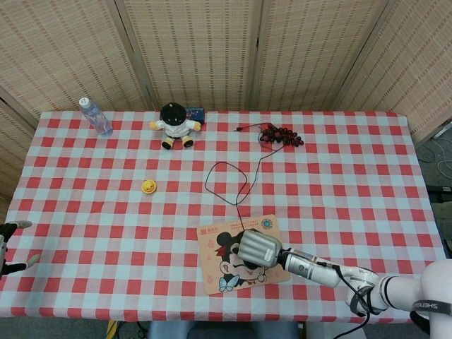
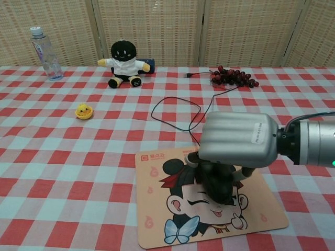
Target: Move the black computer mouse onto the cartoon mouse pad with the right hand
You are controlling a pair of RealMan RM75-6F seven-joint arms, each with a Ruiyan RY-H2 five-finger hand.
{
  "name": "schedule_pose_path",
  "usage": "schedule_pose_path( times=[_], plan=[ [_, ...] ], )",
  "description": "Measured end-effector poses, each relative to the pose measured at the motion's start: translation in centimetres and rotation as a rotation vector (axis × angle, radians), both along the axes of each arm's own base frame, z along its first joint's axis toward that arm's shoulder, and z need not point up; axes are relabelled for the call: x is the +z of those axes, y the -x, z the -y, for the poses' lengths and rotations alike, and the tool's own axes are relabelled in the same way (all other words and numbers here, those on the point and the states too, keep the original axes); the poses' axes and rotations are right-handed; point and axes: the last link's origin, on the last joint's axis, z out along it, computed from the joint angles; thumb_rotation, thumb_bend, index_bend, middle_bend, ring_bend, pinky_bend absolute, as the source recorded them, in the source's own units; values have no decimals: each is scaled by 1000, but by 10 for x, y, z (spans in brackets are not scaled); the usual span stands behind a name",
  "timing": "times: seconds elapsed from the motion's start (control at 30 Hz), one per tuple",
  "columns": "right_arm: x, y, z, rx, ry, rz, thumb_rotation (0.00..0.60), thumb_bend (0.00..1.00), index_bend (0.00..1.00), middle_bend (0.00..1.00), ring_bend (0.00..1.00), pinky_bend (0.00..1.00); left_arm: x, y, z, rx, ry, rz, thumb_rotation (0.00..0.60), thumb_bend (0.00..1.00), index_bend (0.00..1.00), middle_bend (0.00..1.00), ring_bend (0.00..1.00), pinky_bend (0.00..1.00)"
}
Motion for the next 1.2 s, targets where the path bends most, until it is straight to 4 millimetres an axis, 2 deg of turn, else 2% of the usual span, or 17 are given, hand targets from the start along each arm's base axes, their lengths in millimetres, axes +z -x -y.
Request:
schedule_pose_path(
  times=[0.3, 0.5, 0.67, 0.83, 0.93, 1.1, 1.2],
  plan=[
    [-5, -4, 2, 1, 3, -5, 600, 5, 309, 1000, 980, 1000, 3, 2, 0, 12, -9, -5, 600, 105, 372, 318, 263, 509],
    [-7, -3, 3, 7, 20, -11, 600, 0, 205, 1000, 976, 1000, 3, 2, 0, 13, -9, -6, 600, 106, 373, 318, 264, 509],
    [-6, -3, 4, 8, 32, -4, 600, 0, 174, 1000, 973, 1000, 3, 2, 1, 12, -8, -9, 600, 105, 373, 318, 264, 509],
    [7, 1, 4, 5, 69, -4, 600, 0, 150, 996, 940, 1000, 2, 2, 0, 12, -5, -12, 600, 105, 373, 318, 264, 509],
    [21, 6, 2, -20, 105, -2, 600, 0, 160, 959, 894, 1000, 2, 1, 1, 5, -6, -12, 600, 105, 374, 318, 264, 509],
    [48, 17, -4, -113, 195, -3, 600, 0, 308, 834, 783, 989, 2, -5, 2, -25, -7, -5, 600, 105, 376, 326, 265, 509],
    [66, 26, -10, -211, 257, 2, 600, 0, 387, 751, 679, 875, 0, -10, 3, -54, -2, 7, 600, 105, 381, 335, 277, 509]
  ],
)
